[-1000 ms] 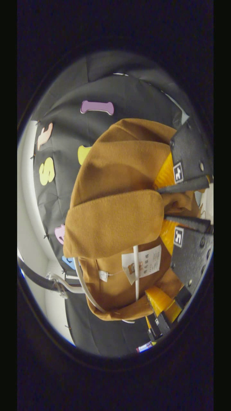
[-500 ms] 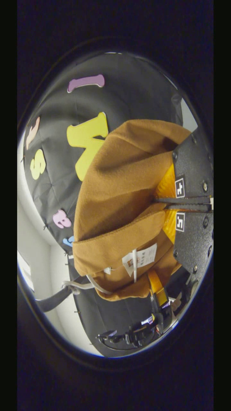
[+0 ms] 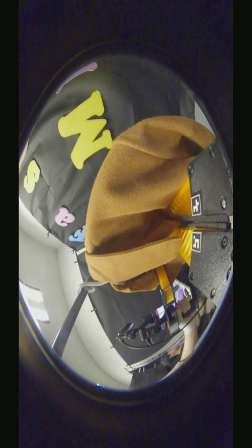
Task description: Grasp the clothes on the hanger with both hands and then place them into the laundry hamper below.
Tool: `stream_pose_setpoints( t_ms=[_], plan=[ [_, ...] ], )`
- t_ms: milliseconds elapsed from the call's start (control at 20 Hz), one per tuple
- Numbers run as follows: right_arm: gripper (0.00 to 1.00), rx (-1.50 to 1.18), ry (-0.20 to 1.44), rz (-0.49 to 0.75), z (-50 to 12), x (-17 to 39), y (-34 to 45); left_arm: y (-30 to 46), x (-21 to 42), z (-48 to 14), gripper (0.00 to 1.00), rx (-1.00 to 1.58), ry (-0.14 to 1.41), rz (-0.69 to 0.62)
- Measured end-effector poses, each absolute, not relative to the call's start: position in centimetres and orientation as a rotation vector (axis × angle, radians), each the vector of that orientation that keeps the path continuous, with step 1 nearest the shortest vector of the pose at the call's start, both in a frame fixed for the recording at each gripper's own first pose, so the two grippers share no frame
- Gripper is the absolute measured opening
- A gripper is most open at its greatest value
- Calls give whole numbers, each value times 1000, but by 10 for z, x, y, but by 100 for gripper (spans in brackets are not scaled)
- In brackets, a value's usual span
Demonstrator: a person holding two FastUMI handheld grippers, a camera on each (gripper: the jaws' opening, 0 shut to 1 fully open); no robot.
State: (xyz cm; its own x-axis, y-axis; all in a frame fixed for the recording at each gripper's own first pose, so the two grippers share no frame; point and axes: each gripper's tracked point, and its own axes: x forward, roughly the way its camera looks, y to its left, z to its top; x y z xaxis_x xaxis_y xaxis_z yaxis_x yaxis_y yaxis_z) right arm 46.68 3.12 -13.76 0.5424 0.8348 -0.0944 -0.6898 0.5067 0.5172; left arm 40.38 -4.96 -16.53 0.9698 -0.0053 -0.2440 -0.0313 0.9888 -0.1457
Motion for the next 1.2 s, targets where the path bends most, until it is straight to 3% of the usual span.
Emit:
stream_pose_setpoints(
  t_ms=[50, 100, 250, 350, 400, 500, 650, 700, 750, 850, 900, 950, 1100, 1150, 1200],
  plan=[
    [4, 492, 343, 984, -130, 459, 32, -43, 401, -161, 5, -156, 239, 18],
    [4, 492, 348, 1033, -128, 449, 35, -37, 400, -156, 0, -162, 230, 26],
    [4, 424, 304, 1045, -121, 443, 28, -21, 396, -146, 0, -159, 223, 44],
    [4, 378, 301, 1005, -126, 446, 21, -17, 394, -140, 5, -156, 214, 56],
    [4, 371, 302, 998, -128, 445, 19, -17, 393, -139, 0, -152, 212, 58],
    [4, 374, 304, 991, -129, 437, 18, -21, 390, -140, 5, -153, 214, 49],
    [4, 301, 299, 915, -138, 442, 9, -27, 388, -139, 5, -142, 212, 37],
    [3, 282, 297, 904, -139, 437, 10, -30, 387, -140, 0, -138, 214, 29],
    [4, 273, 301, 893, -139, 436, 11, -31, 386, -141, 5, -137, 217, 22],
    [3, 272, 306, 878, -141, 435, 11, -33, 386, -140, 5, -135, 216, 9],
    [3, 273, 309, 875, -142, 433, 12, -34, 385, -140, 0, -139, 215, 5],
    [4, 275, 311, 865, -141, 434, 11, -35, 385, -140, 5, -146, 215, 0],
    [5, 274, 304, 849, -140, 433, 8, -36, 384, -139, 5, -154, 213, -9],
    [5, 277, 306, 846, -140, 434, 7, -38, 384, -139, 0, -156, 213, -14],
    [6, 286, 306, 855, -140, 432, 9, -39, 384, -140, 5, -157, 213, -18]
  ],
)
